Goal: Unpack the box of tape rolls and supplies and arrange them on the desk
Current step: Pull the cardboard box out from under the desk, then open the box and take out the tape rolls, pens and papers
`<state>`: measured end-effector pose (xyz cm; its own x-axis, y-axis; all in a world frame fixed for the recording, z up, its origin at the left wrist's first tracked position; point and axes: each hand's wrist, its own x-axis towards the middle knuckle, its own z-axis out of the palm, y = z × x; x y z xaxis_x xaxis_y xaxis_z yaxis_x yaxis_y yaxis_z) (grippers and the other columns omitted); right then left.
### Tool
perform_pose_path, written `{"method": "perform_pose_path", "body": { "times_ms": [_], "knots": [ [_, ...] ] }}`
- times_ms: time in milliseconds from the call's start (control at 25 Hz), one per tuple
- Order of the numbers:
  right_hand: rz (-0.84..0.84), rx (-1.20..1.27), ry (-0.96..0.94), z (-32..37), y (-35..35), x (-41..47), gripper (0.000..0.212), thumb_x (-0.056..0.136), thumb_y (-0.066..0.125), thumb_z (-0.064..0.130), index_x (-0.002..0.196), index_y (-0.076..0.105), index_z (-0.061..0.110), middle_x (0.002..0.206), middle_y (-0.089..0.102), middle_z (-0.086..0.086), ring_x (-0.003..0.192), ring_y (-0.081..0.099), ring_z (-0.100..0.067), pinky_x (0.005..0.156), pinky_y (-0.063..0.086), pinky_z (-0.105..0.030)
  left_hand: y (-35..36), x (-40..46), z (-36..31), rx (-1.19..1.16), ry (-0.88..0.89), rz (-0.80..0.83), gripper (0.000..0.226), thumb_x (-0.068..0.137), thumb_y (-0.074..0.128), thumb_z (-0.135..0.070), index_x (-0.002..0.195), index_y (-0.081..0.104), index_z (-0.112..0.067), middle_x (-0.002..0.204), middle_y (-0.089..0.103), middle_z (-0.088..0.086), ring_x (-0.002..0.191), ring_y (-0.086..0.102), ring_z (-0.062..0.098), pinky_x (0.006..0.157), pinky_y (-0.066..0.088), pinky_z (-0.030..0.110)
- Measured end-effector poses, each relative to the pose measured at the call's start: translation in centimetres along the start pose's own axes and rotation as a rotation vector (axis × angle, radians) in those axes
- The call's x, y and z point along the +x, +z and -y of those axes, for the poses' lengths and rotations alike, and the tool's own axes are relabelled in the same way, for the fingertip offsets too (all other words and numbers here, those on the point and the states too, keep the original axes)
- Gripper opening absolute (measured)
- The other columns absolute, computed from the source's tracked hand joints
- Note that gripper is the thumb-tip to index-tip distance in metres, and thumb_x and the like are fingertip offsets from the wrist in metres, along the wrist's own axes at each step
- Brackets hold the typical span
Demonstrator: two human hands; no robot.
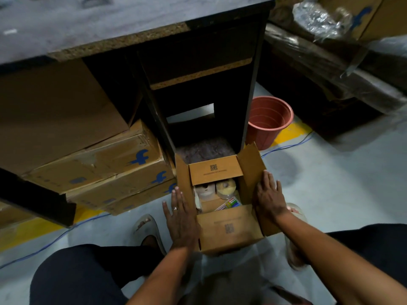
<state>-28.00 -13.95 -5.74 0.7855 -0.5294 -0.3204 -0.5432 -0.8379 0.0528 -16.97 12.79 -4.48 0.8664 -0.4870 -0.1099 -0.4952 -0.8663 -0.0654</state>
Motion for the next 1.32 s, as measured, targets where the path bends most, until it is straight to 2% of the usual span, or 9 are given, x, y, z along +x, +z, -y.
{"method": "perform_pose_path", "body": {
  "times_ms": [80,160,400,520,800,920,1080,1200,1320],
  "knots": [
    [0.001,-0.001,0.028,-0.2,0.6,0.1,0.067,0.095,0.049,0.037,0.149,0.031,0.003,0.160,0.001,-0.029,0.149,0.003,-0.044,0.117,0.015,-0.057,0.1,-0.1,0.3,0.075,-0.025,0.032,0.094,0.085,0.053,-0.039,0.154,0.007,0.004,0.164,-0.004,0.023,0.153,-0.002,0.034,0.121,-0.006,0.056],
    [0.025,0.023,0.057,-0.3,1.1,0.0,0.084,0.088,0.056,0.047,0.151,0.022,0.003,0.160,-0.004,-0.029,0.149,-0.003,-0.043,0.118,0.010,-0.054,0.8,-0.1,0.6,0.122,-0.044,0.076,0.087,0.089,0.044,-0.038,0.155,0.005,0.003,0.163,-0.007,0.023,0.153,-0.006,0.034,0.121,-0.005,0.056],
    [0.115,0.242,0.099,0.5,3.0,0.1,0.061,0.091,0.048,0.035,0.144,0.029,0.011,0.160,0.005,-0.026,0.148,0.006,-0.042,0.116,0.023,-0.054,3.4,-0.4,0.8,0.027,-0.003,0.112,0.077,0.083,0.055,-0.029,0.149,0.034,0.005,0.159,0.024,0.024,0.149,0.022,0.039,0.120,0.010,0.052],
    [0.145,0.313,0.100,0.8,4.2,-0.3,0.064,0.096,0.043,0.038,0.150,0.020,0.011,0.159,0.008,-0.024,0.147,0.011,-0.043,0.112,0.028,-0.053,4.0,0.0,1.2,-0.014,-0.001,0.139,0.077,0.080,0.061,-0.027,0.148,0.037,0.003,0.158,0.027,0.023,0.148,0.025,0.040,0.119,0.008,0.053],
    [0.231,0.414,0.133,0.9,6.8,0.2,0.075,0.096,0.040,0.021,0.155,-0.004,0.007,0.161,0.002,-0.025,0.149,0.005,-0.041,0.120,0.021,-0.047,5.9,0.0,2.5,-0.110,0.032,0.054,0.074,0.091,0.048,-0.030,0.156,0.022,-0.007,0.166,0.005,0.015,0.153,0.003,0.033,0.121,-0.008,0.049],
    [0.225,0.440,0.178,1.6,6.7,0.4,0.080,0.094,0.044,0.018,0.155,-0.006,0.008,0.162,0.001,-0.021,0.150,0.008,-0.038,0.119,0.022,-0.043,7.3,0.2,3.1,-0.157,0.049,0.041,0.072,0.092,0.036,-0.034,0.157,0.015,-0.010,0.166,-0.002,0.012,0.154,-0.003,0.030,0.121,-0.001,0.053],
    [0.177,0.426,0.180,1.7,7.5,1.2,0.083,0.092,0.048,0.019,0.153,-0.004,-0.001,0.160,0.009,-0.026,0.148,0.016,-0.039,0.119,0.024,-0.041,8.0,0.4,3.1,-0.257,0.047,0.032,0.071,0.093,0.031,-0.035,0.158,0.016,-0.011,0.167,0.000,0.009,0.154,-0.002,0.028,0.122,0.002,0.053],
    [0.148,0.428,0.201,0.9,8.0,1.1,0.076,0.094,0.042,0.014,0.152,-0.004,-0.007,0.158,0.013,-0.030,0.148,0.018,-0.038,0.120,0.022,-0.038,8.6,0.8,2.9,-0.320,0.050,0.063,0.069,0.095,0.029,-0.037,0.158,0.013,-0.015,0.167,0.000,0.007,0.154,-0.004,0.025,0.123,0.000,0.050],
    [0.116,0.450,0.235,0.3,7.7,1.0,0.068,0.097,0.034,0.009,0.151,-0.002,-0.008,0.159,0.012,-0.029,0.148,0.019,-0.035,0.118,0.023,-0.035,9.1,1.3,1.8,-0.511,0.025,0.164,0.070,0.096,0.020,-0.047,0.159,0.007,-0.018,0.164,-0.015,0.001,0.152,-0.014,0.021,0.124,-0.002,0.049]
  ]
}}
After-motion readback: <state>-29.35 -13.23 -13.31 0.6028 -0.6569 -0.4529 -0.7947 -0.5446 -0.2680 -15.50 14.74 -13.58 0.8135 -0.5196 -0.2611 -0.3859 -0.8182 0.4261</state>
